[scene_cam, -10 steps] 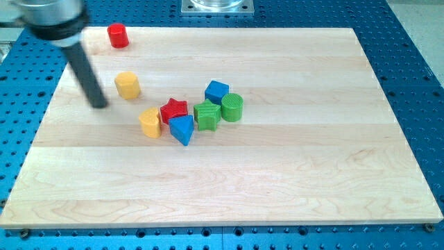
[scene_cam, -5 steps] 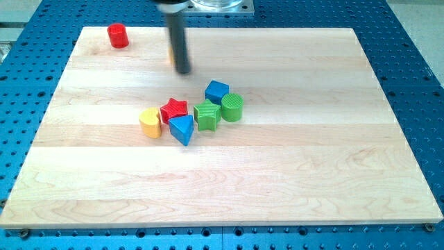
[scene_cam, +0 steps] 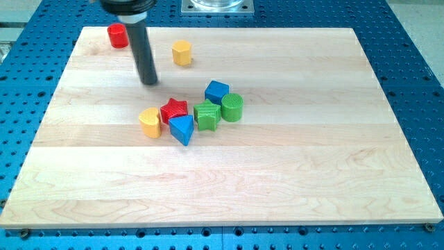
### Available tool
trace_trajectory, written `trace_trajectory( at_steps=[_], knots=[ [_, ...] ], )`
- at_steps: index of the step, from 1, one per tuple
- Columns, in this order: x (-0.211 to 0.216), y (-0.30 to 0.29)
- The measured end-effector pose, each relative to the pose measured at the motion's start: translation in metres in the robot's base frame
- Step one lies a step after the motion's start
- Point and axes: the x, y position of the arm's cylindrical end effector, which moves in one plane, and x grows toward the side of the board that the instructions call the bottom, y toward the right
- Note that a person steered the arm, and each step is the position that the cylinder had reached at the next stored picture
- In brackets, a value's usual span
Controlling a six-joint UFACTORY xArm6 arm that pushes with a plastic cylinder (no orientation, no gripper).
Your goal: Move the hexagon to the top center of the board
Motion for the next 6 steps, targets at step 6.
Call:
trace_trajectory(
  at_steps=[6],
  knots=[
    [-0.073,0.104]
  ],
)
